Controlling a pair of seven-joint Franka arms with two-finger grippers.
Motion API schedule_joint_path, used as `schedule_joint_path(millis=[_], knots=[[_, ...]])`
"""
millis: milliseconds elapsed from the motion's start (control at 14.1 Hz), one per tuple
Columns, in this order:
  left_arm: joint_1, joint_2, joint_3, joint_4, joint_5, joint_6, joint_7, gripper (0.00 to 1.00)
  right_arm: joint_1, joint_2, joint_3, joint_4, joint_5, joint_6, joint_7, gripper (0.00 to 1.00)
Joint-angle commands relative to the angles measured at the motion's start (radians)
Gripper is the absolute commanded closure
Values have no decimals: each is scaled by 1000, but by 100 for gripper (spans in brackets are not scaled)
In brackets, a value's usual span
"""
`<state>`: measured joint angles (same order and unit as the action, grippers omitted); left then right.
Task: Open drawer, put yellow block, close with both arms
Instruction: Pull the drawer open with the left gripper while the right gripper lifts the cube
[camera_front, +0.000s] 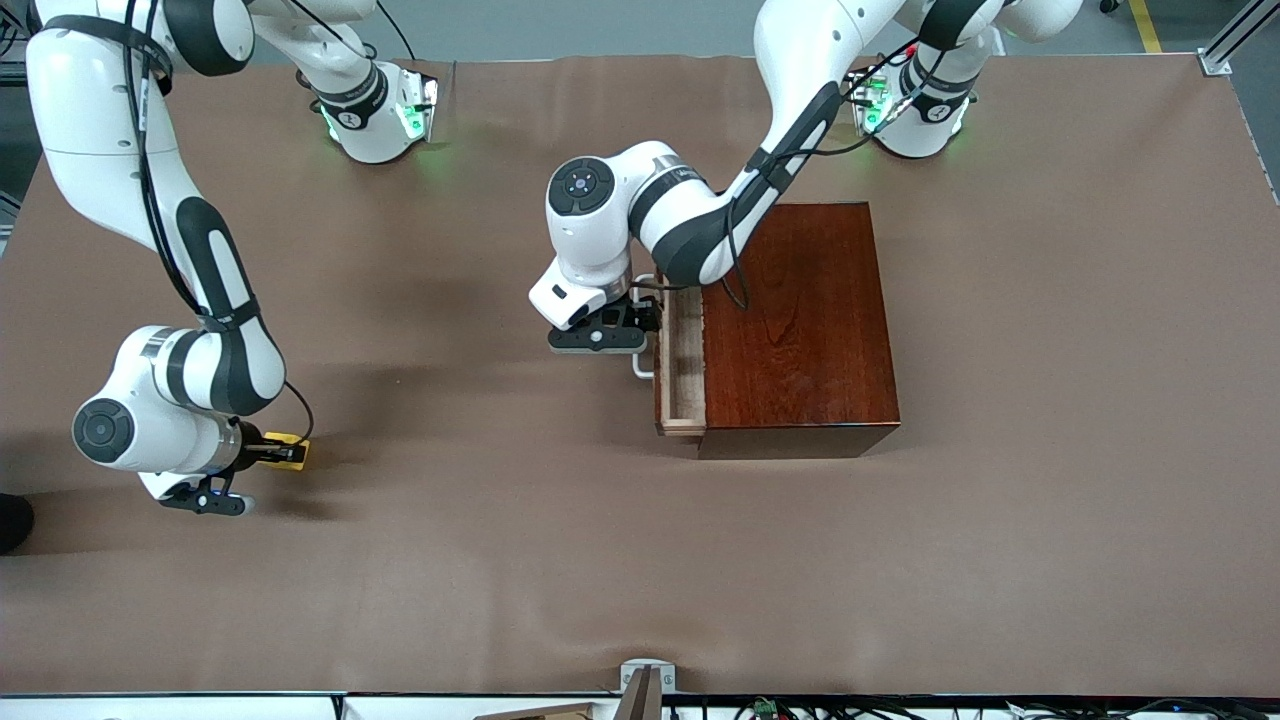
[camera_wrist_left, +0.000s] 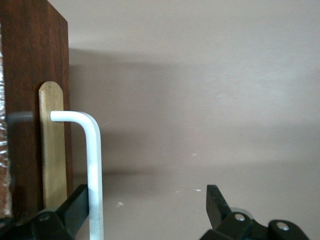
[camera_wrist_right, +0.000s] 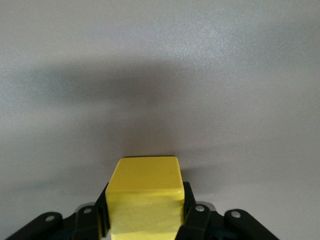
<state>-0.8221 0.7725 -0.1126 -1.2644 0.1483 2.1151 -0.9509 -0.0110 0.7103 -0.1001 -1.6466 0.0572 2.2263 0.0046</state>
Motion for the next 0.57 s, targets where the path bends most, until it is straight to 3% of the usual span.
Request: schedule_joint_path(millis=[0,283,496], knots=[[-22,44,-15,20,-44,112,-22,0,-4,-12,5,-6,6,-5,-35,100],[-34,53,-22,20,-46,161,-23,0,0,-49,5,22,4,-78,-98,100],[-40,57,-24,20,-47,196,-23,0,26,-130,5,47,-7,-172,-94,100]])
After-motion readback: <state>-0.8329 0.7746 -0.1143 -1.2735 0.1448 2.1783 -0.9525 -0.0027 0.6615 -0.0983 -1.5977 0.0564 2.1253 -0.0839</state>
